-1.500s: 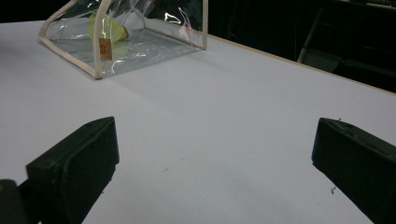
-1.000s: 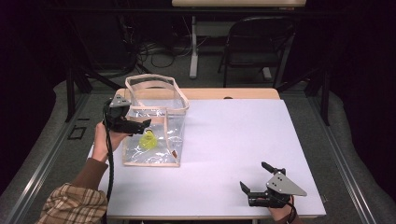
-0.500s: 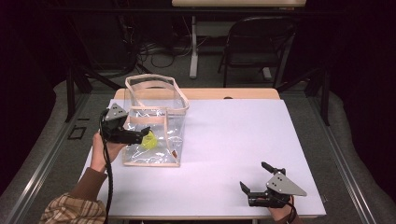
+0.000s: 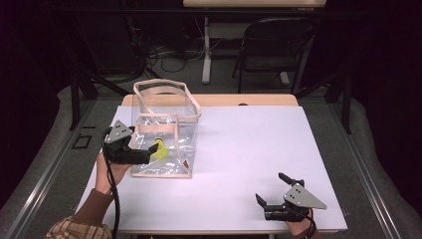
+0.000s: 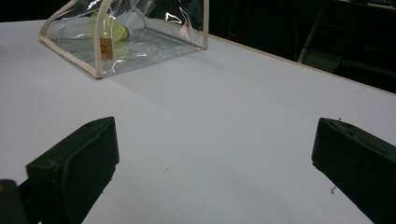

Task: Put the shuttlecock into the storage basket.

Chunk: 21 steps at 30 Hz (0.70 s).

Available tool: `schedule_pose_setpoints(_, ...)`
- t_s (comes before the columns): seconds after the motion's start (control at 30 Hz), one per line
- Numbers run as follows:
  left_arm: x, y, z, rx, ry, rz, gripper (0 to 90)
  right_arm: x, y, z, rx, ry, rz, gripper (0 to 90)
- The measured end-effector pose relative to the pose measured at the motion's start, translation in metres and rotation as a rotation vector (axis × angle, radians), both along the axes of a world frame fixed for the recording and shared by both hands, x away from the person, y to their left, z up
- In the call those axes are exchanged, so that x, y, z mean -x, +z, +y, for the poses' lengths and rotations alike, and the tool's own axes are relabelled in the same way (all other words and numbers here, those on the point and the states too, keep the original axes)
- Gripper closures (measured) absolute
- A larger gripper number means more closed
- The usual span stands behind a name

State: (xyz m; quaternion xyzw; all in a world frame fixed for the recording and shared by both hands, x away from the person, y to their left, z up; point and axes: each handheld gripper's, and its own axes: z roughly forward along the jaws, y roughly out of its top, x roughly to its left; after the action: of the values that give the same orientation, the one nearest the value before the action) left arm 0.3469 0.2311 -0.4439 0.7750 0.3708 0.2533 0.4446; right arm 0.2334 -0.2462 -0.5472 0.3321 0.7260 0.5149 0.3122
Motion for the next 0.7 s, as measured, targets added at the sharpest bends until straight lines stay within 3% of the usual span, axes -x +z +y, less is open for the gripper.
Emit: schedule_pose_setpoints(0.7,0.031,-0.034,0.009,0.074,-0.013,-0.043,0.2,0.000,0.000,0.000,-0.001,0.001,0.001,0.1)
